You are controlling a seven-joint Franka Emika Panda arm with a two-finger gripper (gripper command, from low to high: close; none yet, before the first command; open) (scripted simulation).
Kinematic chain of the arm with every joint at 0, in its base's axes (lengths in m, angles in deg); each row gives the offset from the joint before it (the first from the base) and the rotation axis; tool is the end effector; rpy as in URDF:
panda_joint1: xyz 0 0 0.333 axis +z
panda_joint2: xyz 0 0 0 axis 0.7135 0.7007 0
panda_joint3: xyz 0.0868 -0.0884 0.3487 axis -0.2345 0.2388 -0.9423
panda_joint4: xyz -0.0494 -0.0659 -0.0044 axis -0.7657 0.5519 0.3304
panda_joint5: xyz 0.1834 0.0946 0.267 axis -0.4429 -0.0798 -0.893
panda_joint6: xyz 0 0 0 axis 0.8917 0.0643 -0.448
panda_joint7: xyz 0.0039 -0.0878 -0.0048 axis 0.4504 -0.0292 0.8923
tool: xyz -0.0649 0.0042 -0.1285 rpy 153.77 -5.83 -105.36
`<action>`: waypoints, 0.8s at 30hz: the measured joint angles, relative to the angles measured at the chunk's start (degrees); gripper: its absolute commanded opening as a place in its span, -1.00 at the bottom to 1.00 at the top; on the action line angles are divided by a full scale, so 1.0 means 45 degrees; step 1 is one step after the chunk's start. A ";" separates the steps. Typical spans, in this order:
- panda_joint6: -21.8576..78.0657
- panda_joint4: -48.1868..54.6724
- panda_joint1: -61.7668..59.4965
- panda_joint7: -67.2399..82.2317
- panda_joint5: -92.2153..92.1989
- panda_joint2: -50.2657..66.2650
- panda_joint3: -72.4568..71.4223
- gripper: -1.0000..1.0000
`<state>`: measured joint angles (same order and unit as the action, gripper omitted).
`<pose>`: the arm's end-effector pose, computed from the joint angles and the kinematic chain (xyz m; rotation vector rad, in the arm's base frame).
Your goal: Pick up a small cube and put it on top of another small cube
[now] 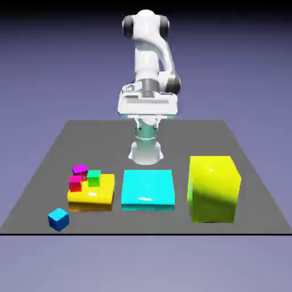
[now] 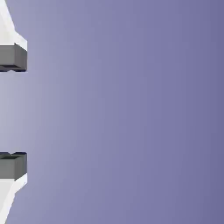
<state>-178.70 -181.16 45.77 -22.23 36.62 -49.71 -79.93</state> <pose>0.3549 -0.0054 0.5096 -2.4934 0.9968 -0.9958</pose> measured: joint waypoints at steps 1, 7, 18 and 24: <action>0.0289 0.0363 -0.0081 0.0040 -0.0129 0.0461 0.0163 0.00; 0.2020 0.2544 -0.0565 0.0278 -0.0900 0.3230 0.1138 0.00; 0.5194 0.6542 -0.1478 0.0716 -0.2313 0.8305 0.2927 0.00; 0.6926 0.8722 -0.1937 0.0955 -0.3084 1.1075 0.3902 0.00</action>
<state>-147.53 -141.91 37.05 -17.94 22.74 0.12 -62.37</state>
